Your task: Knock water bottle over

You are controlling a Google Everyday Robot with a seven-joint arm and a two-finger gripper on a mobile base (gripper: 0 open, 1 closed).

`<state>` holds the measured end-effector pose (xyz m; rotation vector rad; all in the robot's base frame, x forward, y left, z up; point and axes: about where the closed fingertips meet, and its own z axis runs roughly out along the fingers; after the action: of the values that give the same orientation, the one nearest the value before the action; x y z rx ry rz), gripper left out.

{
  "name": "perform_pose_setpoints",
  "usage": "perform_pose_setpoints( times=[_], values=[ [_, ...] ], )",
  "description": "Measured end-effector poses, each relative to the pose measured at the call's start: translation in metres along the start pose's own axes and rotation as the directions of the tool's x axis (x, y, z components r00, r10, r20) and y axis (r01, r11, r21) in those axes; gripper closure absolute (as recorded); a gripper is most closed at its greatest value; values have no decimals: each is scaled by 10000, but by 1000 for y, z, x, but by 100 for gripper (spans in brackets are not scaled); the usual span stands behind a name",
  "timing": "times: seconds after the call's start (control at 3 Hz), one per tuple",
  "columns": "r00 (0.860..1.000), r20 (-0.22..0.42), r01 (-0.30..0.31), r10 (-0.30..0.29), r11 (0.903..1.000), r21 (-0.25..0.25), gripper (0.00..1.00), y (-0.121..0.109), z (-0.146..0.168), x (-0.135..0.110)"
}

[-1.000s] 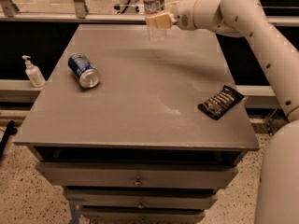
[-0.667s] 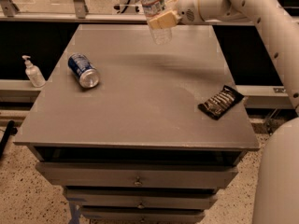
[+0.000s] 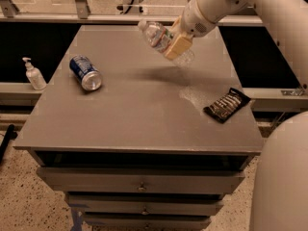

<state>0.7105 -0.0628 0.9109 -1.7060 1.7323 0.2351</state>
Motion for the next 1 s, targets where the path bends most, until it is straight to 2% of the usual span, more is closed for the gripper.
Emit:
perform_pose_setpoints(
  times=[0.33, 0.67, 1.0],
  values=[
    [9709, -1840, 1263, -1536, 9803, -1516, 100, 44, 12, 30],
    [9092, -2739, 2328, -3135, 9283, -2900, 100, 72, 14, 50],
    [8586, -2875, 3055, -4244, 8740, -3779, 100, 85, 12, 56]
  ],
)
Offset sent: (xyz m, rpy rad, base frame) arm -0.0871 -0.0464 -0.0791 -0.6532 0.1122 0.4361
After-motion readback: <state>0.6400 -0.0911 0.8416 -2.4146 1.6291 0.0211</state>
